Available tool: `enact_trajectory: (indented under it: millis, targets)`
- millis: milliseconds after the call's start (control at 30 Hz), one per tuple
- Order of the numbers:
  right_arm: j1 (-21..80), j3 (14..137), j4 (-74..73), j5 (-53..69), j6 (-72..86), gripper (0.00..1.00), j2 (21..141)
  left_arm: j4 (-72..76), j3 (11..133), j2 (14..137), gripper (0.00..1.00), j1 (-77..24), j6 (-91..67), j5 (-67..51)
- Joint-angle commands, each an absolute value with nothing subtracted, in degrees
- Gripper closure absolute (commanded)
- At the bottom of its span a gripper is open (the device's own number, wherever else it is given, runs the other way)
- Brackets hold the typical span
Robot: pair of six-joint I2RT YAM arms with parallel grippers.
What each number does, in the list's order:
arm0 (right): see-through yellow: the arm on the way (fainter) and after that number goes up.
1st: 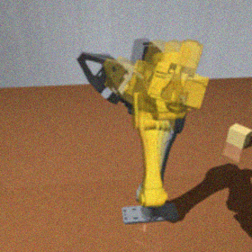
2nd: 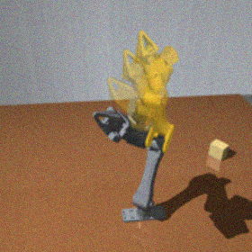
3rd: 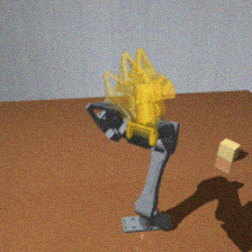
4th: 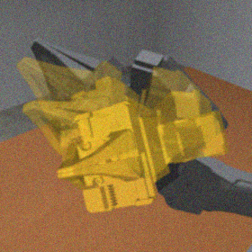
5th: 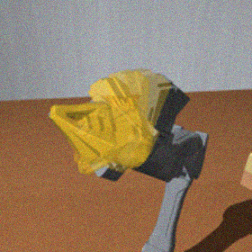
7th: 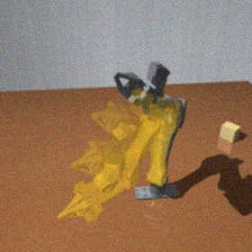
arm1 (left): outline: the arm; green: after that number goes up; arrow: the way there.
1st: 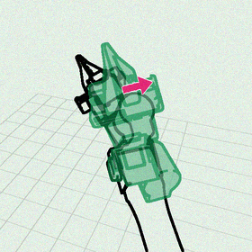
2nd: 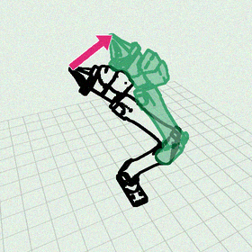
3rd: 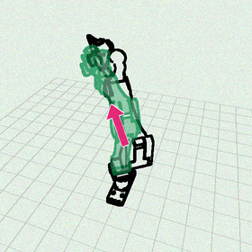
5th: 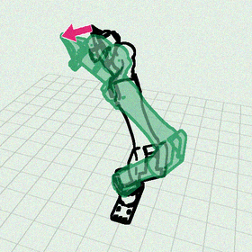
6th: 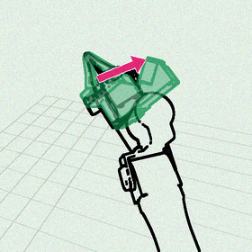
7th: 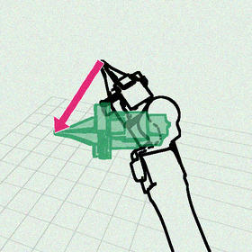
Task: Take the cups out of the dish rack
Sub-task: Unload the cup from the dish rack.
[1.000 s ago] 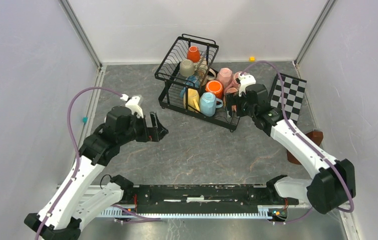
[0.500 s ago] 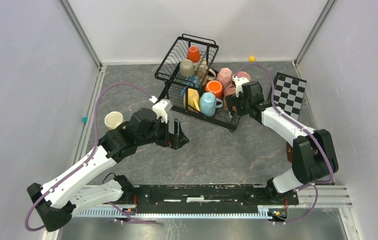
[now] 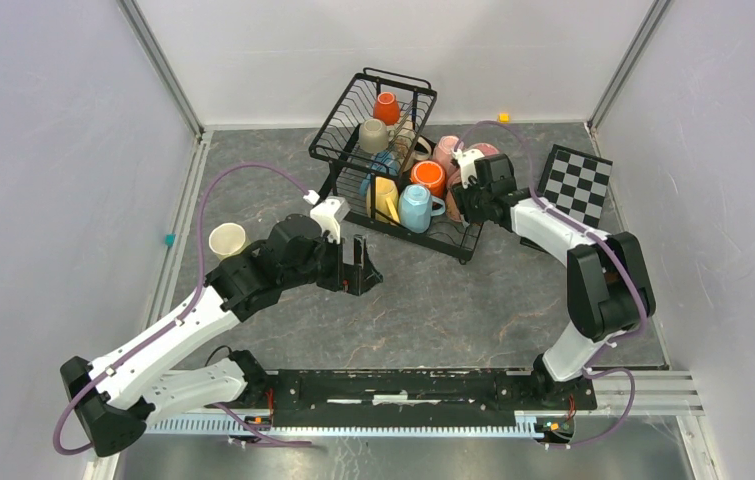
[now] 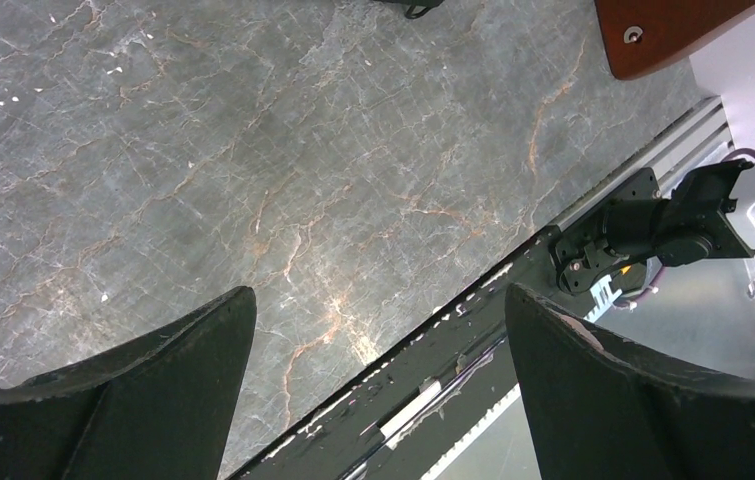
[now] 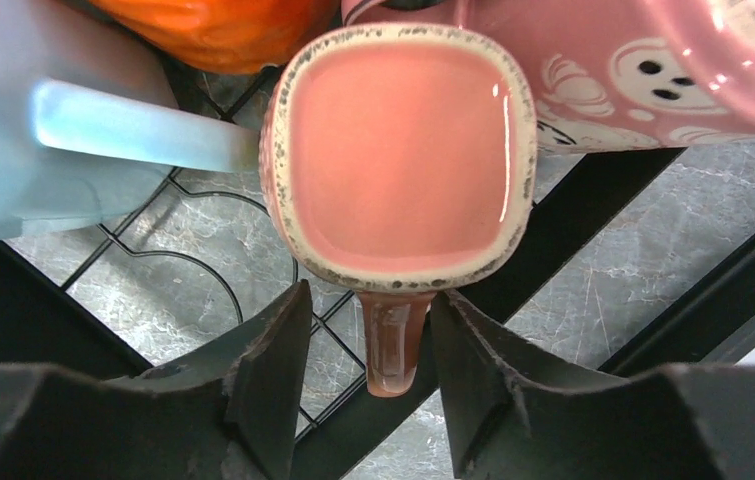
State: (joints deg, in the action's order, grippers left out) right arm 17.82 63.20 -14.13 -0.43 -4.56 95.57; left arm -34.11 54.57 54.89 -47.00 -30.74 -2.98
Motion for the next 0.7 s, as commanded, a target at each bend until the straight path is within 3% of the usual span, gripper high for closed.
enact_trajectory:
  millis: [0, 133, 433, 667]
  targets:
    - [17.6, 64.9, -13.1, -0.2, -6.3, 0.49, 96.0, -32.1, 55.2, 54.6, 0.0, -47.2, -33.5, -0.5]
    - [17.6, 64.8, -12.2, -0.5, -5.8, 0.58, 96.1, -32.1, 54.8, 54.6, 0.0, -47.2, -34.5, -0.2]
    - [17.6, 64.9, -12.6, -1.2, -5.1, 0.98, 93.4, -31.9, 54.0, 53.2, 0.0, -47.2, -37.1, 2.4]
    - [17.7, 63.8, -12.7, -4.0, -2.8, 1.0, 88.5, -29.7, 52.6, 52.2, 0.0, -47.2, -39.9, 3.2]
